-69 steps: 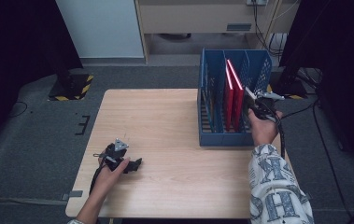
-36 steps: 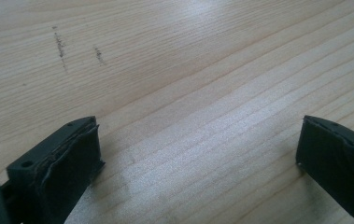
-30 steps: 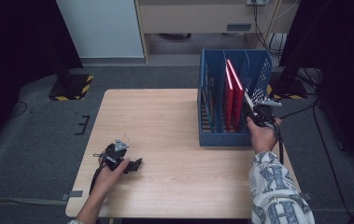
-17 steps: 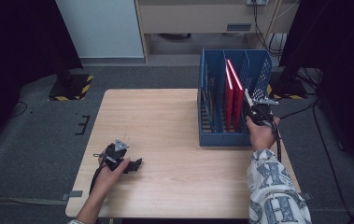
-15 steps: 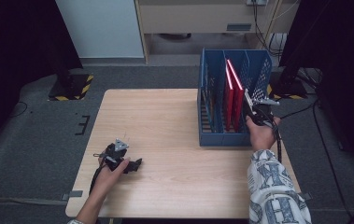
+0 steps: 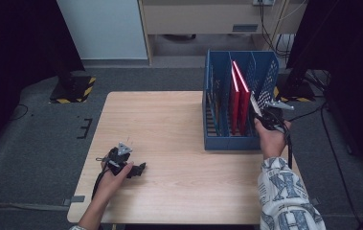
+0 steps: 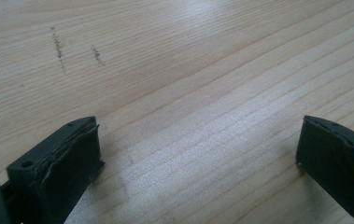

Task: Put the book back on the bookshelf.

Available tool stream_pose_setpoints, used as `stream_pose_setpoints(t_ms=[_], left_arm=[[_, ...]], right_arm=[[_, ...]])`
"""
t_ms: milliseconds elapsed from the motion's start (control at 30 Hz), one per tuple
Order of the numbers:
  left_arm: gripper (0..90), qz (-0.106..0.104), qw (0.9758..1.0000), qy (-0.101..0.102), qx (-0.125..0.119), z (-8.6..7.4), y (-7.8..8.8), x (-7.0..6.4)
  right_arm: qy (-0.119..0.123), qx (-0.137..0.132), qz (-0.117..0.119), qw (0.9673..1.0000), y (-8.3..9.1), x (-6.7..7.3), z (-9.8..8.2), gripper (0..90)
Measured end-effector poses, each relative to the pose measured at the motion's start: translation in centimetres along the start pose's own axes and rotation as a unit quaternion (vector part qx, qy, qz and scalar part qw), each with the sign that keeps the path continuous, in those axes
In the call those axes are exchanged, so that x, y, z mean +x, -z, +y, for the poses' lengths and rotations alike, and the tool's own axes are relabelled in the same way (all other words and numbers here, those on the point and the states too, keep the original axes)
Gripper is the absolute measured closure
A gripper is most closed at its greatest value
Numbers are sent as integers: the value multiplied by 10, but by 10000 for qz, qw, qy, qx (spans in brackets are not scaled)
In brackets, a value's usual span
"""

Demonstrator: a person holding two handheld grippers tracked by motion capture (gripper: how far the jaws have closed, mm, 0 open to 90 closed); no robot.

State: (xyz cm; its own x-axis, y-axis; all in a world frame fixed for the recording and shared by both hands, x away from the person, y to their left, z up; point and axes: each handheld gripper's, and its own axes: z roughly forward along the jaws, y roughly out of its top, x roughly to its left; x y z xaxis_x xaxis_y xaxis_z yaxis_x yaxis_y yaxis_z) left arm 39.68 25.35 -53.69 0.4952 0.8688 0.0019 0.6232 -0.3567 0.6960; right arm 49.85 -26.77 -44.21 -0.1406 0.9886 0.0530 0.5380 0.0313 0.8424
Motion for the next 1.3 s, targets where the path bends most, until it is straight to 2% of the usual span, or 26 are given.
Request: stream_pose_setpoints(t_ms=[167, 400, 600, 800, 967, 1200, 1300], left_arm=[[0, -2, 10000, -4, 0, 0, 0, 0], [0, -1, 10000, -4, 1, 0, 0, 0], [0, -4, 10000, -6, 0, 0, 0, 0], [0, -5, 10000, -8, 0, 0, 0, 0], [0, -5, 10000, -8, 1, 0, 0, 0], [0, -5, 10000, -9, 2, 0, 0, 0], [0, -4, 10000, -8, 1, 0, 0, 0]], right_arm=[[-107, -57, 41, 9999, 2, -2, 0, 682], [-97, -116, 50, 9999, 4, 0, -2, 708], [-125, -186, 91, 9997, 4, 4, -4, 690], [-153, -231, 185, 9994, 6, 1, -5, 663], [-178, -321, 229, 9991, 9, -1, -5, 583], [-221, -378, 383, 9983, 14, -4, -5, 370], [-232, -408, 451, 9979, 17, -5, -5, 305]])
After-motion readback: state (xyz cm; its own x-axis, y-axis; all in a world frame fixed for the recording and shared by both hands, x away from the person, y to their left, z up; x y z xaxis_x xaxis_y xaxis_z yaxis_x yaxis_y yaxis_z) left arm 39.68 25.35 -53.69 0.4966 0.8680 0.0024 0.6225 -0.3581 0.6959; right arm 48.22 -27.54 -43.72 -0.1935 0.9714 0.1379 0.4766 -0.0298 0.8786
